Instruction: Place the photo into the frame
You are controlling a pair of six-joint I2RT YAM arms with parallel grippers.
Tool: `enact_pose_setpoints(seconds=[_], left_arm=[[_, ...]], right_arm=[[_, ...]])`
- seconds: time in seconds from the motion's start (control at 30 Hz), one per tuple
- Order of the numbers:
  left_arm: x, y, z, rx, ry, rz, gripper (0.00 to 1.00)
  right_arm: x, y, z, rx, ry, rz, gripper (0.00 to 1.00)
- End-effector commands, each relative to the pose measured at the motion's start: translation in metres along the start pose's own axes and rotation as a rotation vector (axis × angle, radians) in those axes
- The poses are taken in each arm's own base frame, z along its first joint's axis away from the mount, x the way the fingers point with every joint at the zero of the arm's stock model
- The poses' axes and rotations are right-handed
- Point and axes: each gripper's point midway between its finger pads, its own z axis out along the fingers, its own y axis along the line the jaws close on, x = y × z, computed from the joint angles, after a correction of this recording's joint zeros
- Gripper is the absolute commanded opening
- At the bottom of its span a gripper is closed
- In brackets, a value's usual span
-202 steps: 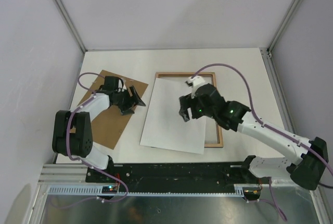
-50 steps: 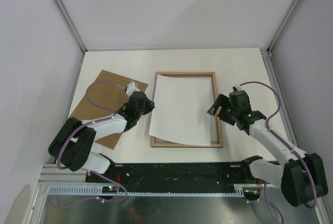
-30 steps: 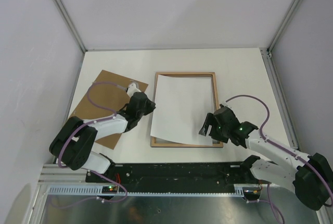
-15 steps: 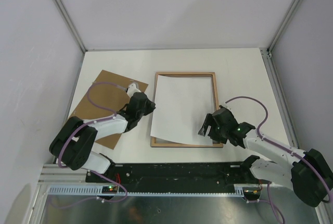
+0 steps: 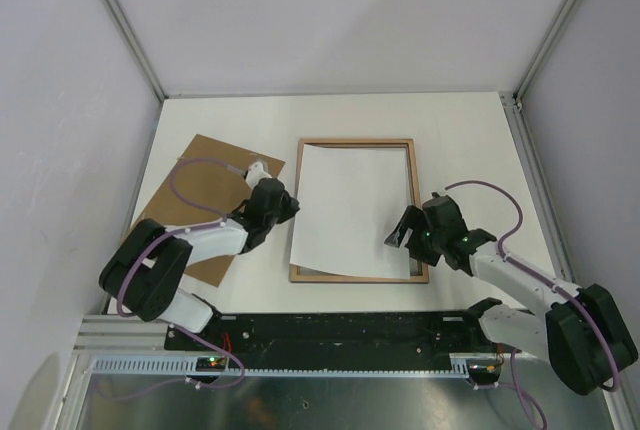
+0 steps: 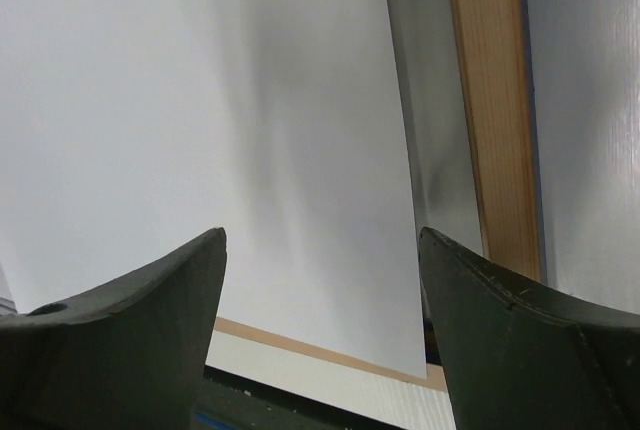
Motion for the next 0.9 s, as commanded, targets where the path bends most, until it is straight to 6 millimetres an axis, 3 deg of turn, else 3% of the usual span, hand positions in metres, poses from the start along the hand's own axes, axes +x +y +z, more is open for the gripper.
enact_pose_setpoints(seconds=[0.0, 0.53, 0.87], left_arm=[[-0.009, -0.016, 0.004, 0.035, -0.032, -0.008, 0.0], [-0.004, -0.023, 0.017, 0.041, -0.008, 0.008, 0.0], [0.0, -0.025, 0.024, 0.041, 0.008, 0.016, 0.0]], right_arm=[[-0.009, 0.012, 0.004, -0.066, 0.0, -0.014, 0.82], [-0.038, 0.017, 0.012, -0.056, -0.031, -0.023, 0.81], [-0.067, 0.017, 0.001, -0.013, -0.095, -0.052, 0.82]])
